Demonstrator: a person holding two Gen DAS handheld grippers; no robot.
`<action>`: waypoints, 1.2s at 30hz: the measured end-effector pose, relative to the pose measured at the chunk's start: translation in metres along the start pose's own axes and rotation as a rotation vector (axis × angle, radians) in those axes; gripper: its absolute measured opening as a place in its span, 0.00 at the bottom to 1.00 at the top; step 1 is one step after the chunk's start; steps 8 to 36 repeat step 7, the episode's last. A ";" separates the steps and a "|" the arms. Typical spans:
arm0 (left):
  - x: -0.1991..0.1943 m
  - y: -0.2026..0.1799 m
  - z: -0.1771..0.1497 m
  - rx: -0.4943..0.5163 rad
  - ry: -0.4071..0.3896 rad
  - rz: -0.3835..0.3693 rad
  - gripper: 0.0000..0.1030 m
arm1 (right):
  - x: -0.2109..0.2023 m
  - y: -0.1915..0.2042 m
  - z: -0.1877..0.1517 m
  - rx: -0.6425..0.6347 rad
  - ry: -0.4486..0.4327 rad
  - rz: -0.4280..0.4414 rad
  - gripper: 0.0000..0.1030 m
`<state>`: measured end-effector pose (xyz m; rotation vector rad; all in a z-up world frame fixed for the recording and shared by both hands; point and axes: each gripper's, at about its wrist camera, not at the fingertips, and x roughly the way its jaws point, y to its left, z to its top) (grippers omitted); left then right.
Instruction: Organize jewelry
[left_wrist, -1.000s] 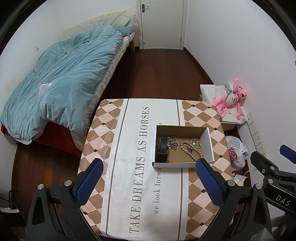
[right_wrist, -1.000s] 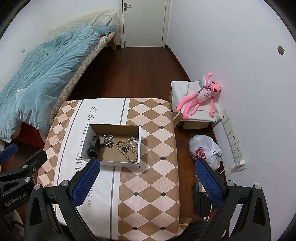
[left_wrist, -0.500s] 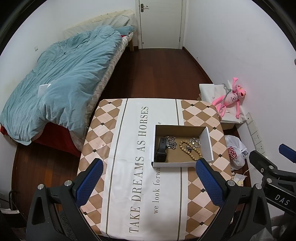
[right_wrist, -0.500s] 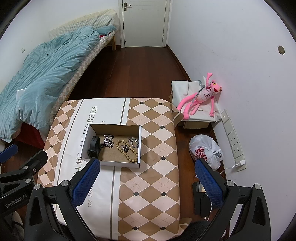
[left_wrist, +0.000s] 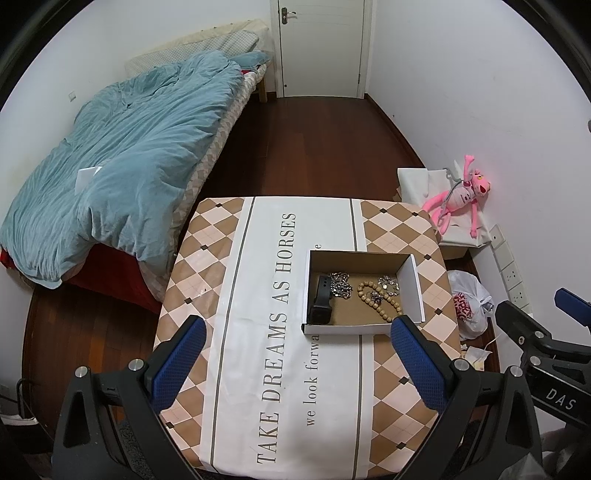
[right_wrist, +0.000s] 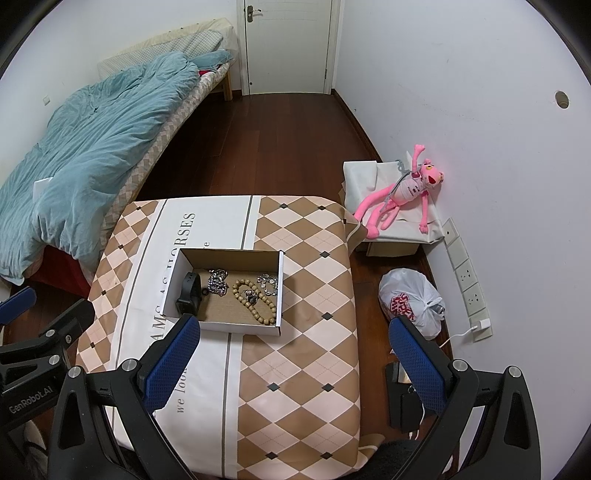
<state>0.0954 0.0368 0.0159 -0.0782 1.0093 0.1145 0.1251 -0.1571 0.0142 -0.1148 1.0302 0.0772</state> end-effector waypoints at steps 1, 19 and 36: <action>0.000 0.000 0.000 -0.001 0.001 -0.002 0.99 | -0.001 0.001 0.000 0.000 0.000 0.000 1.00; 0.000 -0.002 0.002 -0.002 -0.004 -0.002 0.99 | 0.000 0.000 0.000 0.000 0.001 0.001 1.00; 0.000 -0.002 0.002 -0.002 -0.004 -0.002 0.99 | 0.000 0.000 0.000 0.000 0.001 0.001 1.00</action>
